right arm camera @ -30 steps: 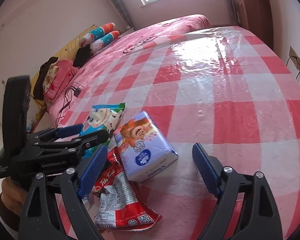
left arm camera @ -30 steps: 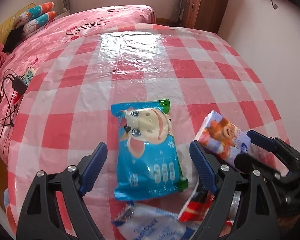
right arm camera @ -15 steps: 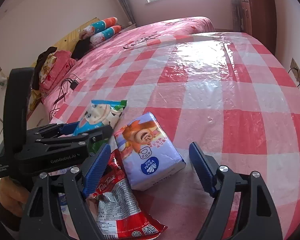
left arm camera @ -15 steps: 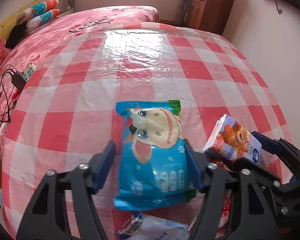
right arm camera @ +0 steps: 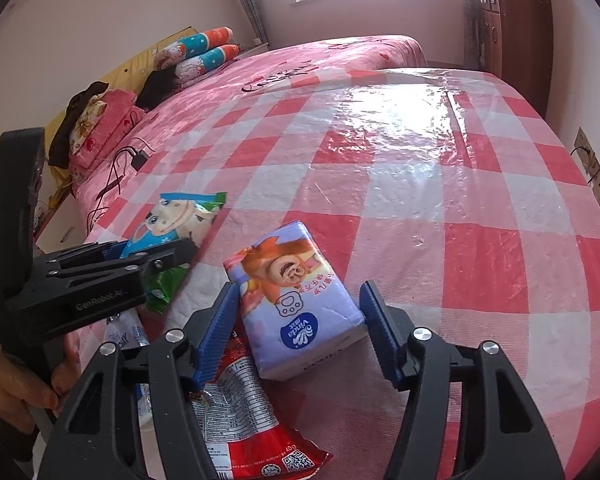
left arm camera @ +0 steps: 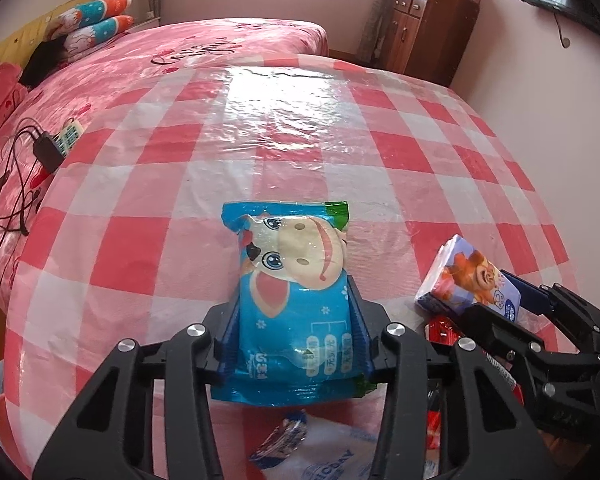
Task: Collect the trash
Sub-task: 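Grasp the blue snack bag with the left gripper while the right grasps the Vinda tissue pack, then carry the blue bag and tissue pack over the orange bin and open both grippers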
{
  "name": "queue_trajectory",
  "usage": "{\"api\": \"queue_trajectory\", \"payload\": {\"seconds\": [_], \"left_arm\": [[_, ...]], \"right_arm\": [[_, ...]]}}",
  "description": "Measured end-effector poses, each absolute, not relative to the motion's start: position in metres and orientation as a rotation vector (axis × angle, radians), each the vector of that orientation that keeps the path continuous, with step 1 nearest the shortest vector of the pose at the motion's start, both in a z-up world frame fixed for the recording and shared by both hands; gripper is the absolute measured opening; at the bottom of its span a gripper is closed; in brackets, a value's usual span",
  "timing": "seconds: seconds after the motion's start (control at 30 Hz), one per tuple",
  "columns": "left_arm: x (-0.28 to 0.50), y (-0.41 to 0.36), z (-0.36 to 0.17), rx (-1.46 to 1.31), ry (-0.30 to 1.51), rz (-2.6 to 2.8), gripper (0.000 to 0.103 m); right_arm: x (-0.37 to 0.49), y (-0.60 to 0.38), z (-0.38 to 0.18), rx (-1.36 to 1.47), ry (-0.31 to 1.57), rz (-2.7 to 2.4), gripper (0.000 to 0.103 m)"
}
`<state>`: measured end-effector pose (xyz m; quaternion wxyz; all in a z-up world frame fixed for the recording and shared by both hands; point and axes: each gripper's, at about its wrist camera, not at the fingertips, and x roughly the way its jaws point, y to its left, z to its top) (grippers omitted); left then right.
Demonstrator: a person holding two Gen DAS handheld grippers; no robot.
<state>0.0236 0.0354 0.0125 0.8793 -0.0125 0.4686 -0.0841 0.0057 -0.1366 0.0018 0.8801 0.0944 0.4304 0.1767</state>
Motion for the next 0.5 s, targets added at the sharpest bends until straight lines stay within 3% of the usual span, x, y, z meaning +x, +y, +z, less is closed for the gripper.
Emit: {"api": "queue_trajectory", "payload": {"seconds": [0.5], "left_arm": [[-0.012, 0.076, 0.033, -0.11, 0.916, -0.161, 0.046]], "right_arm": [[0.0, -0.158, 0.006, 0.284, 0.839, 0.364, 0.057]]}}
